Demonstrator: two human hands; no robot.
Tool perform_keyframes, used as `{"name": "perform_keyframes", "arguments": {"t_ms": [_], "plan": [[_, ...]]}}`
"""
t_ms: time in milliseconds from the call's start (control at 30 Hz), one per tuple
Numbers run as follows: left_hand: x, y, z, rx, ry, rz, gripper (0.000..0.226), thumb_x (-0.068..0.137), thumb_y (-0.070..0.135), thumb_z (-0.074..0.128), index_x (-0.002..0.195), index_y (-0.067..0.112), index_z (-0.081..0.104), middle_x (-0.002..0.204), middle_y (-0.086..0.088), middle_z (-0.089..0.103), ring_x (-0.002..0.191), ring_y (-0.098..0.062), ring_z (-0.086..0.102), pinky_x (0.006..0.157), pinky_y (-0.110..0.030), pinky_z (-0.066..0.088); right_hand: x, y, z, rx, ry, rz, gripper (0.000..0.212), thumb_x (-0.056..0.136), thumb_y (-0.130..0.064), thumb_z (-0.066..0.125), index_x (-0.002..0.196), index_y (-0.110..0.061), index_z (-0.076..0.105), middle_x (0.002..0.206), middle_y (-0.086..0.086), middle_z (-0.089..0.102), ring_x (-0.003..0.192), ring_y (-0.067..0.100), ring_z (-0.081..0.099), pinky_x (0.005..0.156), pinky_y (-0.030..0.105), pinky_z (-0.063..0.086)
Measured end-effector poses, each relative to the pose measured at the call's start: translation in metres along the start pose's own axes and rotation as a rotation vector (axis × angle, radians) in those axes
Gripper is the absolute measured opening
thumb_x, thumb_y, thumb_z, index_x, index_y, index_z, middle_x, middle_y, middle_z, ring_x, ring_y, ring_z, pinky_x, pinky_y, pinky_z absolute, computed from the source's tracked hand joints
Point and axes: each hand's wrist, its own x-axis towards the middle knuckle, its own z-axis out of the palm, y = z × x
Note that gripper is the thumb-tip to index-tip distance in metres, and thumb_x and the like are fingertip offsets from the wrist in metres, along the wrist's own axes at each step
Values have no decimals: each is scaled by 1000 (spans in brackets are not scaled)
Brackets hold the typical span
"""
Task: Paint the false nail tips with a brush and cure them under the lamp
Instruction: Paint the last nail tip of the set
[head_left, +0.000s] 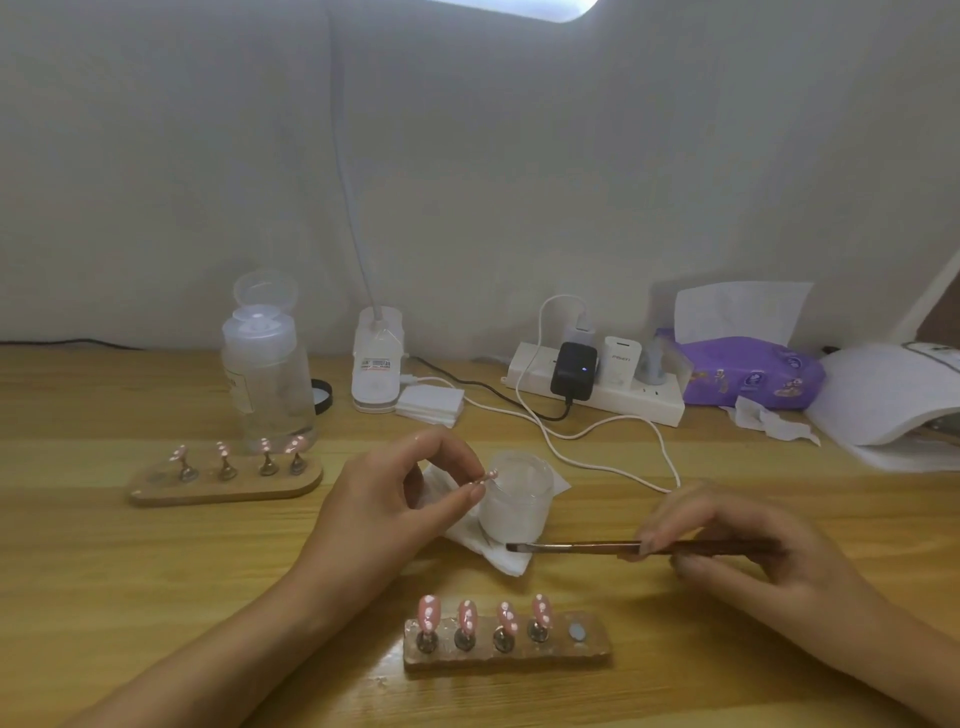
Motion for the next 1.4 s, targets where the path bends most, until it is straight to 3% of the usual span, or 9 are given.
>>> {"name": "perform_keyframes", "arguments": {"t_ms": [100,200,567,767,833,967,1067,1300,1400], "plan": [[0,0,0,-14,12,3,20,81,31,75,94,42,64,95,21,69,66,-15,50,59,-18,45,3,8,3,-25,-64,-1,15,90,-39,66,103,-35,73,109,-8,68,108,17,65,88,29,55],[1,-1,-1,-38,12,-9,17,80,29,77,90,38,66,95,21,69,62,-8,48,59,-17,45,2,17,2,-115,-116,-9,27,86,-16,72,103,-36,73,112,-8,65,118,17,59,95,26,50],[2,0,-4,-161,24,-27,19,72,37,79,88,37,69,95,18,70,62,0,46,60,-14,45,12,9,5,-546,-198,-252,9,95,-35,63,100,-40,67,113,-26,62,108,8,58,85,23,49],[3,8,-8,-251,5,-6,25,72,36,81,91,37,65,91,14,69,67,-1,48,58,-15,42,43,-30,27,-354,132,-160,13,85,-30,74,95,-37,69,92,-18,67,86,8,57,68,15,43],[3,8,-10,-331,-26,0,36,68,42,86,96,40,64,92,10,70,75,-12,57,61,-18,44,54,-43,42,-261,184,-155,8,85,-32,70,93,-35,70,89,-17,67,81,8,57,64,12,42],[1,8,-12,-490,-86,-27,43,66,42,83,105,44,62,90,6,71,78,-13,57,65,-18,44,68,-58,61,-121,126,-78,20,78,-45,69,97,-40,68,92,-17,69,75,5,55,59,10,40],[2,8,-13,-589,-102,-59,47,68,38,83,110,42,63,91,3,70,85,-18,56,76,-32,44,77,-60,68,-43,106,-66,17,75,-46,70,91,-40,70,92,-18,68,69,3,52,57,12,40],[3,11,-18,-595,-112,-79,45,67,38,82,109,42,63,94,2,71,91,-24,61,85,-44,46,92,-60,69,37,53,-39,20,71,-47,70,88,-36,74,90,-15,65,70,6,49,62,18,43],[2,10,-17,-589,-121,-70,46,66,38,82,107,43,63,97,0,72,101,-42,59,94,-58,48,93,-60,71,46,44,-30,19,71,-47,70,86,-36,73,87,-17,62,71,2,49,64,16,44]]}}
